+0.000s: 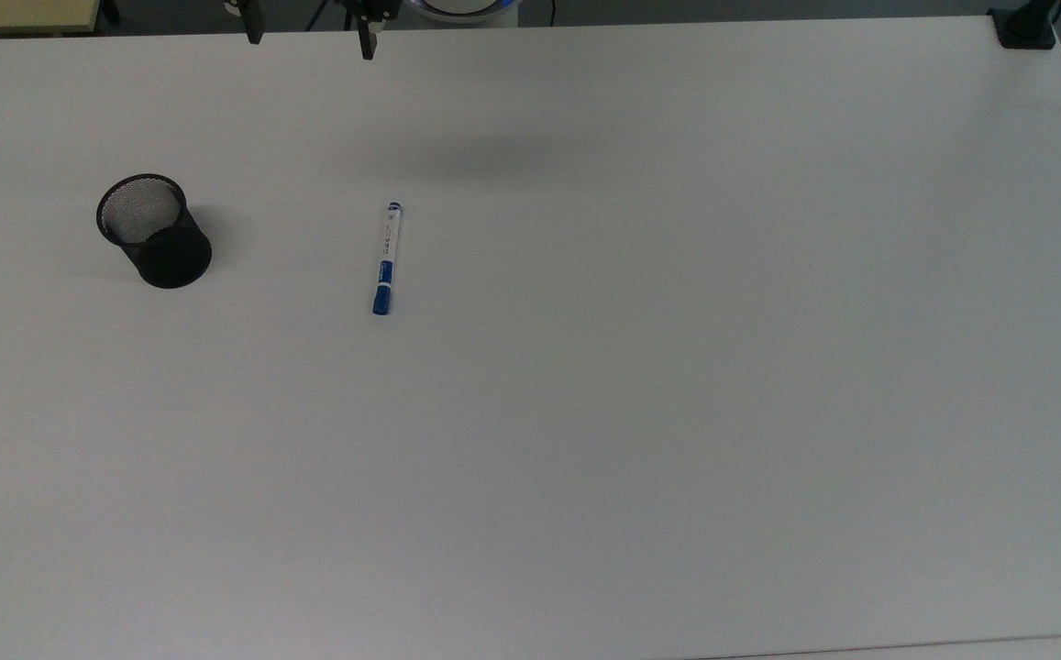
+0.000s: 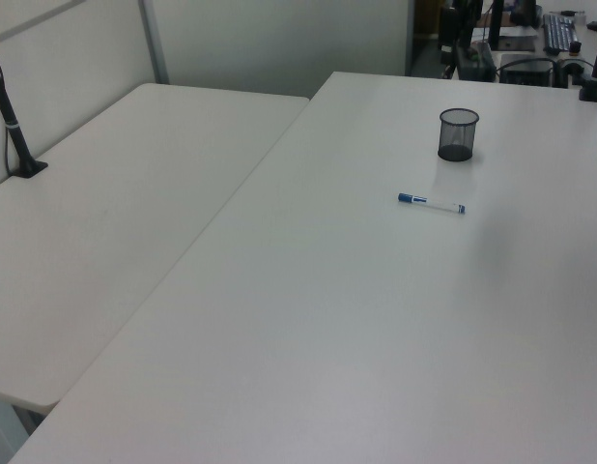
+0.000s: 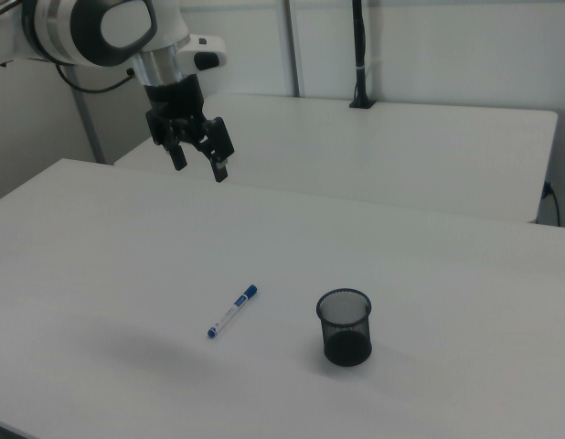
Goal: Insert the marker
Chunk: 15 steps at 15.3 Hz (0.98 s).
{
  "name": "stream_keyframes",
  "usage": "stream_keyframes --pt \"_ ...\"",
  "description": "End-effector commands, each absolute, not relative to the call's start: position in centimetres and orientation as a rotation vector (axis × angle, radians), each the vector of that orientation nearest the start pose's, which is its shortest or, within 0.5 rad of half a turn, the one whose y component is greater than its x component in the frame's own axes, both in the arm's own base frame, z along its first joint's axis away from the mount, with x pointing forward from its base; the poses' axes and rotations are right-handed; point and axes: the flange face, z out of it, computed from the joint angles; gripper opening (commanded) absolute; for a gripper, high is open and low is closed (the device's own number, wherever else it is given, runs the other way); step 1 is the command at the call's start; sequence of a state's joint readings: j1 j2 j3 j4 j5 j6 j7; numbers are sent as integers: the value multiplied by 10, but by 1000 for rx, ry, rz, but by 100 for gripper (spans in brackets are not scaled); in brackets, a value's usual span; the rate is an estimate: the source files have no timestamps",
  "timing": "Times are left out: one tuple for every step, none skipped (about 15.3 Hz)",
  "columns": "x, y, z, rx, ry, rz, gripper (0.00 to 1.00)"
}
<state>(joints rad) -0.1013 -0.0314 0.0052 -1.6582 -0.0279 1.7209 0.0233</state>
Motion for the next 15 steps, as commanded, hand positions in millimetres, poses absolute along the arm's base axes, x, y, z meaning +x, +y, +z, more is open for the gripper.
stream_keyframes --pt "552 -53 617 -3176 138 -158 100" --pt "551 -53 617 -3178 109 -158 100" --pt "551 -55 616 -3180 75 -154 100" --pt "551 -56 617 -3182 50 -156 100" --pt "551 -57 616 -3182 35 -156 100" --pt "552 -57 615 -3183 9 -150 100" --pt "552 -57 612 -3184 -28 -140 100" --pt "552 -58 610 -3185 -70 -134 100" --pt "553 -60 607 -3185 -102 -126 100" --pt "552 -65 602 -3184 -139 -105 100" --pt "551 -67 591 -3184 -189 -71 100" --pt "551 -68 584 -3187 -206 -55 100" --pt "553 -70 576 -3194 -210 -35 100" --pt "555 -72 563 -3194 -212 2 100" --pt "556 -77 558 -3197 -200 -2 100"
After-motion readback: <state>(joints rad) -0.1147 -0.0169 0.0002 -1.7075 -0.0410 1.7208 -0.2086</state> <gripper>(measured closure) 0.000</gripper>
